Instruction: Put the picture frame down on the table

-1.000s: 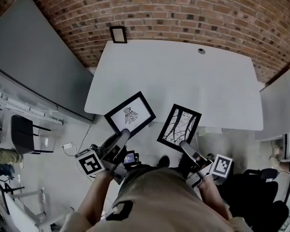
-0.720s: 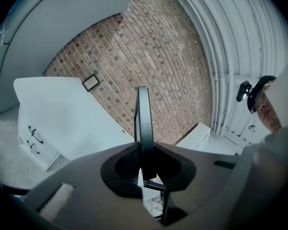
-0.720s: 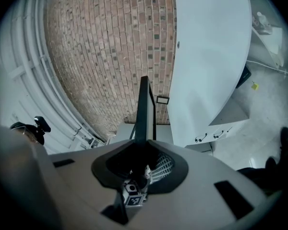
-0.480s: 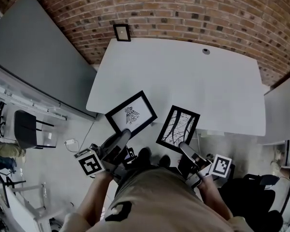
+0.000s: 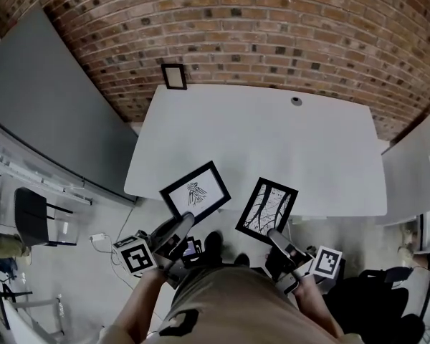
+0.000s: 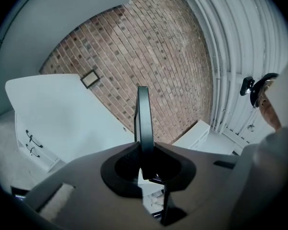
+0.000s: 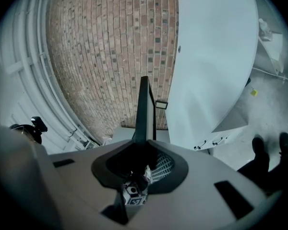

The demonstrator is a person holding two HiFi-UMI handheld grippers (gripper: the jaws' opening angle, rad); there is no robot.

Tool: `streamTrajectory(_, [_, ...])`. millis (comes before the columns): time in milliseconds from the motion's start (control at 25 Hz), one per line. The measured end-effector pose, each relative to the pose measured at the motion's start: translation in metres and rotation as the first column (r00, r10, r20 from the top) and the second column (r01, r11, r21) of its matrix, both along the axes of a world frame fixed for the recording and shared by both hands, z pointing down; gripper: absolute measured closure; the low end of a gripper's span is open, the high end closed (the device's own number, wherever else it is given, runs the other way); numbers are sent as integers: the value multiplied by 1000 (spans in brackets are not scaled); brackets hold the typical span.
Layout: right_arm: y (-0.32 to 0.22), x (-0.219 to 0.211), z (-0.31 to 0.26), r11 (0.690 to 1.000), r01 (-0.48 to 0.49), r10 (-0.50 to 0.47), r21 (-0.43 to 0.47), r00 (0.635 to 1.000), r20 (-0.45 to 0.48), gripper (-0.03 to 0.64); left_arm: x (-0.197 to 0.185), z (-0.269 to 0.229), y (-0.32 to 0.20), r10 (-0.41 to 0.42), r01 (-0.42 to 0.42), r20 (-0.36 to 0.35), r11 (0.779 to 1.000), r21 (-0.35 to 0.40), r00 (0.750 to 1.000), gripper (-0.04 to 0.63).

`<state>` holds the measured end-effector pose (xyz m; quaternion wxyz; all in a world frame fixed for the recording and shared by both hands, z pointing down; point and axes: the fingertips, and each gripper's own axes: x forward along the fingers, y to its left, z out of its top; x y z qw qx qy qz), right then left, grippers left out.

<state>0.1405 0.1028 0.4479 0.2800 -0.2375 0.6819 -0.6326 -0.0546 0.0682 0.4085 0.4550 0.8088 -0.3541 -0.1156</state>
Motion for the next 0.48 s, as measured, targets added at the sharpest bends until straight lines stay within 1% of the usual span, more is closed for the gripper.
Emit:
streamTrajectory(160, [-15, -7, -1, 999, -33, 33, 0, 999, -9, 560, -11, -2, -22, 15, -15, -8, 1000, 8, 1000, 552])
streamTrajectory(280, [-25, -14, -3, 999, -46, 46, 2, 999, -18, 560, -18, -1, -36, 29, -29, 7, 1000, 10, 1000, 552])
streamTrajectory(400, [-35, -24, -4, 999, -46, 46, 3, 998, -32, 560, -28, 4, -52, 30, -30, 21, 1000, -7, 999, 552])
streamTrajectory(480, [-41, -32, -3, 999, -47, 47, 0, 998, -42, 560, -33, 9, -62, 52, -51, 21, 999, -12, 998, 552])
